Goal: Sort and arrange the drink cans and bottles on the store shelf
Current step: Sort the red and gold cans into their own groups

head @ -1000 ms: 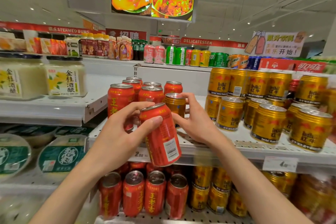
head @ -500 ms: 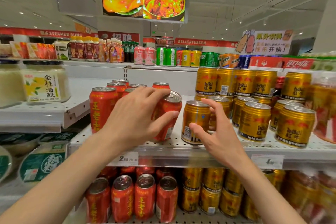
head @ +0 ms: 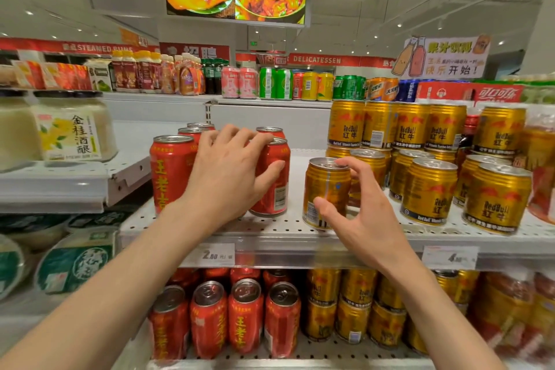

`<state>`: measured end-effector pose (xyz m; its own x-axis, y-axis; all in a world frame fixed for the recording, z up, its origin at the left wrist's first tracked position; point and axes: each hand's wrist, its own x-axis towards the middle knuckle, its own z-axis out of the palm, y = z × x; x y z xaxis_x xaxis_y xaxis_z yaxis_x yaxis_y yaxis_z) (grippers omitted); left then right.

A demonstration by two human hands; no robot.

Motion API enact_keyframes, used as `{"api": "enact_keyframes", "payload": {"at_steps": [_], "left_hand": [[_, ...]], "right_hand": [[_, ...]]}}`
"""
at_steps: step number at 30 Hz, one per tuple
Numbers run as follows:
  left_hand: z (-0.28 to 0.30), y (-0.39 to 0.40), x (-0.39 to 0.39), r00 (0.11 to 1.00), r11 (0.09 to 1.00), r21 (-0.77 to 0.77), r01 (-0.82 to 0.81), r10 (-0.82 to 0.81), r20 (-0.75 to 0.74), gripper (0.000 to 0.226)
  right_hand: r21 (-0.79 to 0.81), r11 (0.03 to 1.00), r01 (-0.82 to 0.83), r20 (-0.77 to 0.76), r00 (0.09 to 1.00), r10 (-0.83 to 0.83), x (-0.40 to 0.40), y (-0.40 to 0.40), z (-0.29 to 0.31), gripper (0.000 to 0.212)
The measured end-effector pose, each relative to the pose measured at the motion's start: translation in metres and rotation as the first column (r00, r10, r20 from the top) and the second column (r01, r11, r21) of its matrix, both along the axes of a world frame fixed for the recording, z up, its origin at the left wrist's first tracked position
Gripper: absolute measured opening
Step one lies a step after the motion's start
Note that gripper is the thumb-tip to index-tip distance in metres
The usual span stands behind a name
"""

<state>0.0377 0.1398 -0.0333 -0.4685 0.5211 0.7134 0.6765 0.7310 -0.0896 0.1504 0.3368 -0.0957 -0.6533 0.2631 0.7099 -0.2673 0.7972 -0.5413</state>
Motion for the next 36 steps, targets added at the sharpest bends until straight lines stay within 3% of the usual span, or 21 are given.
{"api": "enact_keyframes", "payload": {"at_steps": [4, 8, 13, 16, 20, 25, 29, 33, 36], "left_hand": [[-0.007, 0.010, 0.002, 1.000, 0.990, 0.143, -0.023, 0.023, 0.003, 0.053], [-0.011, 0.015, 0.001, 0.997, 0.983, 0.175, -0.059, 0.066, -0.034, 0.055], [-0.013, 0.019, 0.000, 0.994, 0.978, 0.197, -0.072, 0.086, -0.065, 0.057], [-0.015, 0.021, 0.000, 0.992, 0.973, 0.219, -0.072, 0.093, -0.087, 0.056], [-0.016, 0.022, -0.001, 0.989, 0.968, 0.244, -0.060, 0.090, -0.114, 0.054], [-0.017, 0.021, -0.002, 0.989, 0.966, 0.253, -0.048, 0.081, -0.121, 0.055], [-0.018, 0.021, -0.003, 0.988, 0.967, 0.248, -0.049, 0.083, -0.129, 0.055], [-0.019, 0.020, -0.005, 0.987, 0.966, 0.256, -0.040, 0.078, -0.138, 0.055], [-0.020, 0.020, -0.006, 0.987, 0.965, 0.262, -0.025, 0.066, -0.150, 0.055]], "right_hand": [[0.032, 0.999, 0.039, -0.036, 0.999, -0.038, -0.002, -0.005, 0.000, 0.070], [0.064, 0.994, 0.084, -0.058, 0.995, -0.081, 0.003, -0.003, 0.004, 0.066], [0.217, 0.940, 0.264, -0.112, 0.963, -0.245, 0.028, 0.030, 0.014, 0.068], [0.332, 0.859, 0.389, -0.130, 0.921, -0.367, 0.039, 0.051, 0.014, 0.066], [0.506, 0.649, 0.568, -0.230, 0.814, -0.534, 0.041, 0.066, 0.013, 0.065], [0.563, 0.623, 0.543, -0.193, 0.819, -0.540, 0.040, 0.073, 0.016, 0.064], [0.690, 0.506, 0.518, -0.210, 0.812, -0.545, 0.025, 0.057, 0.028, 0.064], [0.780, 0.403, 0.479, -0.208, 0.806, -0.554, 0.000, 0.043, 0.032, 0.040], [0.752, 0.376, 0.541, -0.286, 0.782, -0.554, -0.006, 0.047, 0.026, 0.020]]}}
